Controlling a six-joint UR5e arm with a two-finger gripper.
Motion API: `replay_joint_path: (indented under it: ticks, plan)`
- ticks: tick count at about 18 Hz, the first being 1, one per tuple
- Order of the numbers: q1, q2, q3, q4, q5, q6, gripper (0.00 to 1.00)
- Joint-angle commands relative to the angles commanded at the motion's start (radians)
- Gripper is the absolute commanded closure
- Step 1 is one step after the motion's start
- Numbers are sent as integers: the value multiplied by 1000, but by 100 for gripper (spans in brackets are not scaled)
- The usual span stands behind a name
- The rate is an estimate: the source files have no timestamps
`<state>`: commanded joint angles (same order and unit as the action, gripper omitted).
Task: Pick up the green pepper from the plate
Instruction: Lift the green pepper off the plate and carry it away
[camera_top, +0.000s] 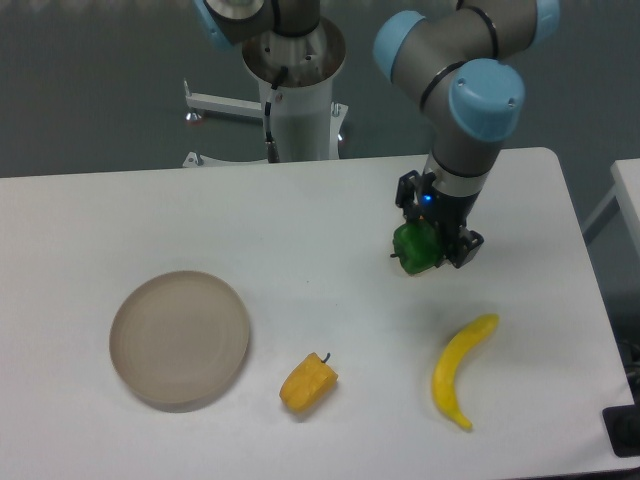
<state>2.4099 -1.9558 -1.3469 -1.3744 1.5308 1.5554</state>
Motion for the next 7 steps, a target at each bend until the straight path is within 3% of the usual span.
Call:
replay_joint_path:
  ticks: [3,7]
  plan:
    - [0,-3,3,0,9,79,73]
    - [-14,-11,-12,11,37,74,73]
